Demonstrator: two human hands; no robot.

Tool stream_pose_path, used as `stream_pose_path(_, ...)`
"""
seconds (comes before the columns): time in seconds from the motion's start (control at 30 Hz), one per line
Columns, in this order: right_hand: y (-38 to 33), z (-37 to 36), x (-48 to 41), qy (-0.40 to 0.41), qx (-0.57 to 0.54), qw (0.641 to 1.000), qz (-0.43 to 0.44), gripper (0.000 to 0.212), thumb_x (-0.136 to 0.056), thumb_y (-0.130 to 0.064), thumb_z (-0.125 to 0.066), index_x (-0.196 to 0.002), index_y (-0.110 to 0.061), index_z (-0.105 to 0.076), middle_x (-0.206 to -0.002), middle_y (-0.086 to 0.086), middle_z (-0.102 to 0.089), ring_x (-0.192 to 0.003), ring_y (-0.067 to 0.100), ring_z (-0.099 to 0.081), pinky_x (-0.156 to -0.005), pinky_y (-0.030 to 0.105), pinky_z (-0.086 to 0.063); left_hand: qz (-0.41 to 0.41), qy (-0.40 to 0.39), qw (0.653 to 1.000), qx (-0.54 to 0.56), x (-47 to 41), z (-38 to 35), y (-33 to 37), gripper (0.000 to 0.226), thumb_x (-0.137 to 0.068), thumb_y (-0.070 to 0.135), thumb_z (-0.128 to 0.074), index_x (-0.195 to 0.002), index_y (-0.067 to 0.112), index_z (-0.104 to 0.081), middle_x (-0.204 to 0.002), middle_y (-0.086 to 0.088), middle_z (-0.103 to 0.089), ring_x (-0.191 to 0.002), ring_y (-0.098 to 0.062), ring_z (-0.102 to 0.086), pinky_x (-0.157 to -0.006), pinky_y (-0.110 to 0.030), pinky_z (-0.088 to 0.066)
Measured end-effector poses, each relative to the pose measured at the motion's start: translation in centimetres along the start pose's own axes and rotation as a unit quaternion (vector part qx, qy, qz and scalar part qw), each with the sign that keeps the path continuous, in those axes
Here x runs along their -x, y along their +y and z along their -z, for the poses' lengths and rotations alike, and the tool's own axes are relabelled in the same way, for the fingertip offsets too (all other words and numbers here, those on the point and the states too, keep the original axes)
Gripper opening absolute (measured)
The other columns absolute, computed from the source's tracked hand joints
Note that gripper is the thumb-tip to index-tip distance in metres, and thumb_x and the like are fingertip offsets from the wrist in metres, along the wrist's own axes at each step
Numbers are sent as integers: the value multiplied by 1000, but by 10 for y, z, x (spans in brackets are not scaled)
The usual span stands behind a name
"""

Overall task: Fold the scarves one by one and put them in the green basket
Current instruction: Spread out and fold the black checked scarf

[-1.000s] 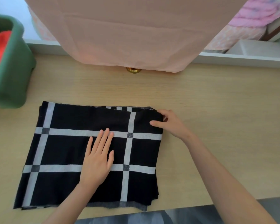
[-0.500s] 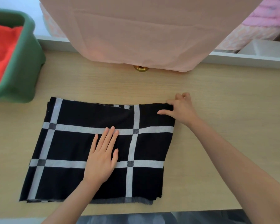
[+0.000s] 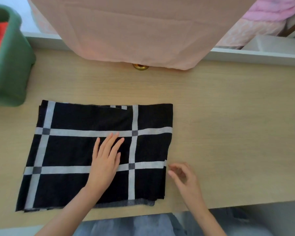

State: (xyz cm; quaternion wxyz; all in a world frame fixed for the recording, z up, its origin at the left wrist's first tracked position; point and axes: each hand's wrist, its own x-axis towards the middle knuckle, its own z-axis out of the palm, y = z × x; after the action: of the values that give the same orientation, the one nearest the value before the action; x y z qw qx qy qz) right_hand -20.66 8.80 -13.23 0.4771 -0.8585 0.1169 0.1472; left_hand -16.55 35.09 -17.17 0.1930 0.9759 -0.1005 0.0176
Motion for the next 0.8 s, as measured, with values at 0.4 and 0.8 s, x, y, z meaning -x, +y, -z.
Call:
stream_pose_path(0.4, 7, -55, 26, 27, 149, 985, 85, 54, -79, -59, -57, -130, -42, -53, -119, -22, -39, -107, 5, -29, -92, 26, -33, 258, -150, 894, 334, -1, 7, 81, 21, -90, 28, -65, -109, 31, -59, -96, 18, -59, -95, -1, -58, -73, -9, -42)
stream_pose_path(0.8, 14, -64, 33, 69, 258, 947, 177, 48, -74, -28, -56, -122, -25, -58, -119, -7, -53, -109, 13, -44, -95, 27, -33, 281, -170, 863, 383, -6, 8, 64, 21, -89, 24, -66, -108, 30, -60, -99, 5, -63, -90, -10, -63, -83, -26, -54)
